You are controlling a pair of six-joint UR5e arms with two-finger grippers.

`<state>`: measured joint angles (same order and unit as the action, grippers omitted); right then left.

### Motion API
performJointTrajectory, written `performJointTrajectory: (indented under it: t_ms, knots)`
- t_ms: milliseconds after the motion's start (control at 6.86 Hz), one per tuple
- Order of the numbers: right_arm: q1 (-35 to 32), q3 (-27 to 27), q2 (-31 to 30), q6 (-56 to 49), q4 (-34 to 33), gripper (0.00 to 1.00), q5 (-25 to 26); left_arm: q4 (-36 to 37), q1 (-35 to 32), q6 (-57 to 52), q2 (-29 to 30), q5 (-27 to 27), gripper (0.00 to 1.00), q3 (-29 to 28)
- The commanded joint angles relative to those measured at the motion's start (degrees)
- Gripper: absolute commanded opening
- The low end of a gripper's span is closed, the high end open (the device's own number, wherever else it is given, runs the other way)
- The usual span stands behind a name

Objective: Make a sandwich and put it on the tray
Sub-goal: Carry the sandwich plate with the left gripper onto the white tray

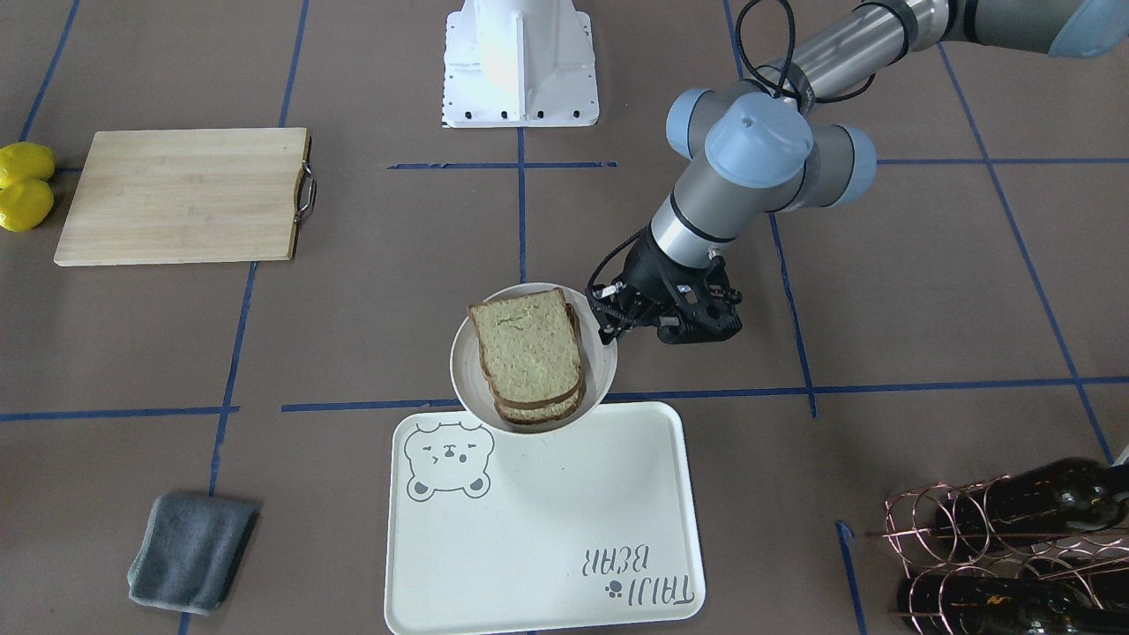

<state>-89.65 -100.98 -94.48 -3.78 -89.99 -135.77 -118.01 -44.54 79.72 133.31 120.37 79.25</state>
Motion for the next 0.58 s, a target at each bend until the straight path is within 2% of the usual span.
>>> performJointTrajectory:
  t_ms: [0, 146, 438]
  knots:
    - [0.00, 0.08, 0.00, 0.00, 0.08, 1.00, -0.02, -5.86, -3.61, -2.89, 8.00, 4.85, 0.00, -15.55]
    - [0.00, 0.16, 0.00, 0.00, -0.01, 1.00, 0.07, -10.26, -4.06, -2.99, 11.33, 5.05, 0.00, -23.53]
    - [0.00, 0.08, -0.17, 0.00, 0.17, 1.00, -0.02, -15.38, -4.94, -3.34, 14.77, 5.14, 0.00, -33.32]
